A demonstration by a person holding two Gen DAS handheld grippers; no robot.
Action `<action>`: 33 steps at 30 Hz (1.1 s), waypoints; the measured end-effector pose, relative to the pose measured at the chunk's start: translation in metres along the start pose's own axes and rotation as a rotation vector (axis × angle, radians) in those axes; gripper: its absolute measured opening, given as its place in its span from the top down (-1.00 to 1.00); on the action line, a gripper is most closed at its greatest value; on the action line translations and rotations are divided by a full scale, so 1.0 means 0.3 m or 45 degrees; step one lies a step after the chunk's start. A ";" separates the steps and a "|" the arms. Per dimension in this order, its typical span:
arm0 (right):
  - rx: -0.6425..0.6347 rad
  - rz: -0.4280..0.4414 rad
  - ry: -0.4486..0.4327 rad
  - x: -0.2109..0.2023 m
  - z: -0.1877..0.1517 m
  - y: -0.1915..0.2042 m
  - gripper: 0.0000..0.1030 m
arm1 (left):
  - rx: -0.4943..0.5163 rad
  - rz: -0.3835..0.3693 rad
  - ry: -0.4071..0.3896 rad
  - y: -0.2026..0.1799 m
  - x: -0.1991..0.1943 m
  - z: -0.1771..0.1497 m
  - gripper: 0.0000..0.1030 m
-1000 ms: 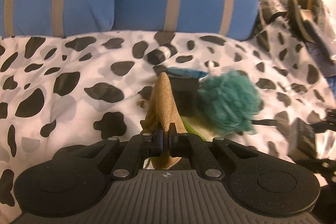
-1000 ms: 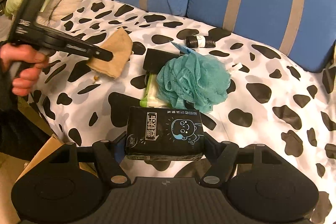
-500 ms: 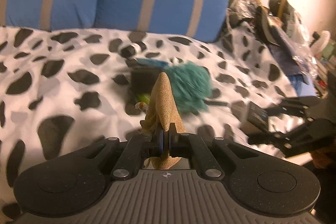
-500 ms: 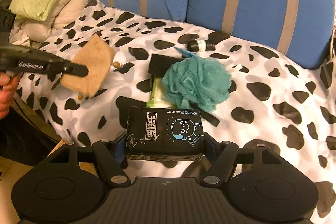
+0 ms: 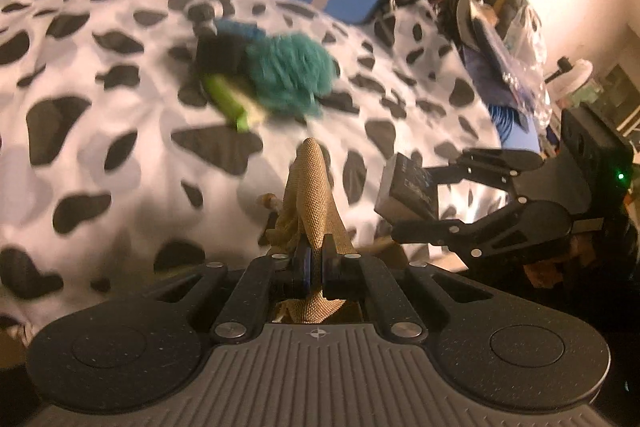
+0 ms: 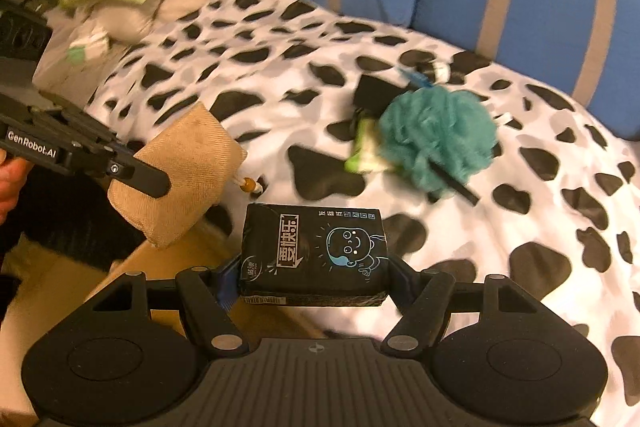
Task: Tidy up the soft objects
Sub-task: 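Lift and carry the pouch and black box over the cardboard box, then open both grippers to drop the pouch and black box into the cardboard box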
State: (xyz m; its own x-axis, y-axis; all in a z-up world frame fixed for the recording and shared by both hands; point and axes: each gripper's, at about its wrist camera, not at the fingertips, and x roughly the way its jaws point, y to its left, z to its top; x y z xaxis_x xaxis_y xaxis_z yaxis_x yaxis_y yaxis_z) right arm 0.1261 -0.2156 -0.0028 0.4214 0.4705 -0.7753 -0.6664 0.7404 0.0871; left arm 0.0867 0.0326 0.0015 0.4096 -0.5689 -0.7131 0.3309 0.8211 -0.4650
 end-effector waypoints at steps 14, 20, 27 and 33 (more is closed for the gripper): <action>0.042 0.029 0.305 0.085 -0.128 0.154 -0.43 | -0.040 0.225 0.246 0.004 0.075 -0.101 0.90; 0.238 0.030 0.420 0.149 -0.165 0.161 -0.43 | -0.073 0.343 0.309 0.009 0.112 -0.121 0.90; 0.421 -0.026 0.493 0.182 -0.200 0.105 -0.44 | -0.093 0.360 0.372 0.018 0.137 -0.144 0.86; 0.551 -0.029 0.439 0.165 -0.192 0.053 -0.94 | -0.106 0.410 0.444 0.030 0.172 -0.146 0.05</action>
State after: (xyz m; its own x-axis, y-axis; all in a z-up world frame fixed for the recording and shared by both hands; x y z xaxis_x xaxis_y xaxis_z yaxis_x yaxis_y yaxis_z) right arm 0.1010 -0.2082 -0.0758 0.1587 0.3216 -0.9335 -0.3153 0.9125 0.2608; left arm 0.0735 0.0128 -0.0625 0.1660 -0.2472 -0.9546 0.1591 0.9621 -0.2215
